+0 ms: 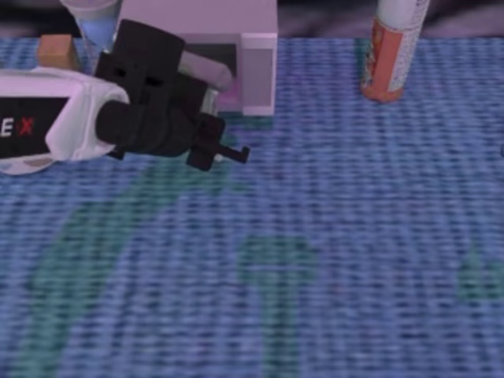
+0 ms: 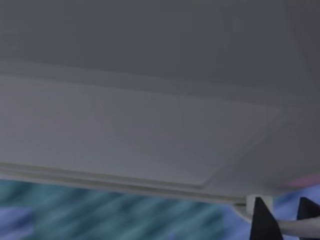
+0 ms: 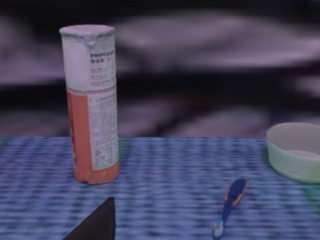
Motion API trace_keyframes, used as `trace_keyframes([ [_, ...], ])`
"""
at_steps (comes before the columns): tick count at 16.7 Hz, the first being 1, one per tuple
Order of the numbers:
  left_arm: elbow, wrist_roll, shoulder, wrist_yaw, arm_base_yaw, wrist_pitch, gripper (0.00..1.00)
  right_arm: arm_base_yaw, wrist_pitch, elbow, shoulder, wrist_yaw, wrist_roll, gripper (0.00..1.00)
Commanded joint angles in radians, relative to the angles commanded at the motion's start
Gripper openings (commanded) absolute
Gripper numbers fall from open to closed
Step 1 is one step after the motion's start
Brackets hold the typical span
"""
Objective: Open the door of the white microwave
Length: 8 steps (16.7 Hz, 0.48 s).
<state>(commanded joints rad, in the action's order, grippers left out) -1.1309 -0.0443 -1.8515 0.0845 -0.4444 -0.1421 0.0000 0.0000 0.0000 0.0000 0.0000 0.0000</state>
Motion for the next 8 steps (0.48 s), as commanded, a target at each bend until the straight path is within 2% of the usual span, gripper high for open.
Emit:
trace_keyframes([
  [8,0.037,-0.085,0.03,0.06,0.04,-0.001,0.0,0.0,0.0,0.0,0.0,0.0,0.0,1.0],
])
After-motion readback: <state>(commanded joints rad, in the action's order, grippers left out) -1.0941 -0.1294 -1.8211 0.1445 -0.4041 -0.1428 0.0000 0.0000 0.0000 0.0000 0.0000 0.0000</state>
